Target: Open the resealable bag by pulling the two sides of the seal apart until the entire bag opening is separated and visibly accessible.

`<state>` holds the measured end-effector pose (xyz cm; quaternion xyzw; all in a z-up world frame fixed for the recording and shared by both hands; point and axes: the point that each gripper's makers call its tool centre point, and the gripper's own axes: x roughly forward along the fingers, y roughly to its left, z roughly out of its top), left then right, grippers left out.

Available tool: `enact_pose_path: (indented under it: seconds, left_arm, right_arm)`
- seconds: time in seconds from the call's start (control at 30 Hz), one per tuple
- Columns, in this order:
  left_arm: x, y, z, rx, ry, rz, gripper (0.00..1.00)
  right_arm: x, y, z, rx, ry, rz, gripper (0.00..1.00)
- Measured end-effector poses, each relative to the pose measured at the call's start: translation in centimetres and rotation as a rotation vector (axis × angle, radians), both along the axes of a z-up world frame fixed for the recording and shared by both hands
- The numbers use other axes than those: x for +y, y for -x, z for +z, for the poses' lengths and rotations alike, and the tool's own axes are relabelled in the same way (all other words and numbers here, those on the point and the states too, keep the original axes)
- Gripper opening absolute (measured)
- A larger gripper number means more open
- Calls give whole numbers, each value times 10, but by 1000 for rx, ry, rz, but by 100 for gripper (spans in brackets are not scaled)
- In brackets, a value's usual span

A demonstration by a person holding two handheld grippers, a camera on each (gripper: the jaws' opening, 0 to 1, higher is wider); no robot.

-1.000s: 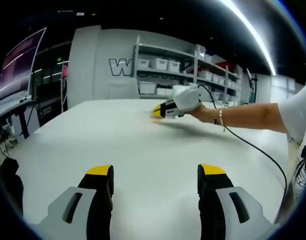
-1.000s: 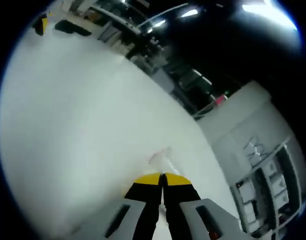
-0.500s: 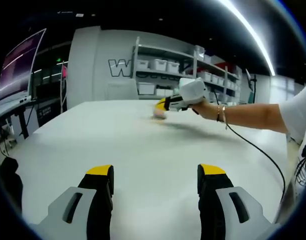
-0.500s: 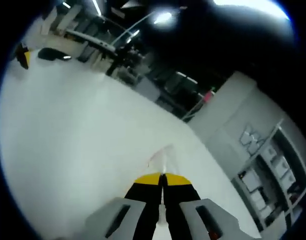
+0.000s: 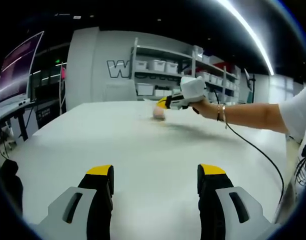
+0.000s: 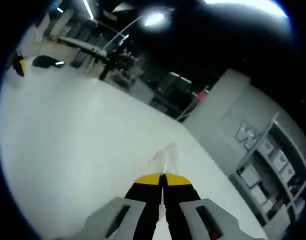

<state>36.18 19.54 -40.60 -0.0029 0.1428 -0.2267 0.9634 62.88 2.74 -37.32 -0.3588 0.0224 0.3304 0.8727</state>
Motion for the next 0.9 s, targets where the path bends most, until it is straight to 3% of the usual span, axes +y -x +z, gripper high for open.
enact_pose_path:
  seconds: [0.6,0.9]
  left_arm:
    - [2,6,1,-6,-3,-1,67]
    - [2,9,3,-10,-5,1,67]
  right_arm:
    - [4,14,8,-21,-33,5,0]
    - [-1,10,11,-31,-41,-9,0]
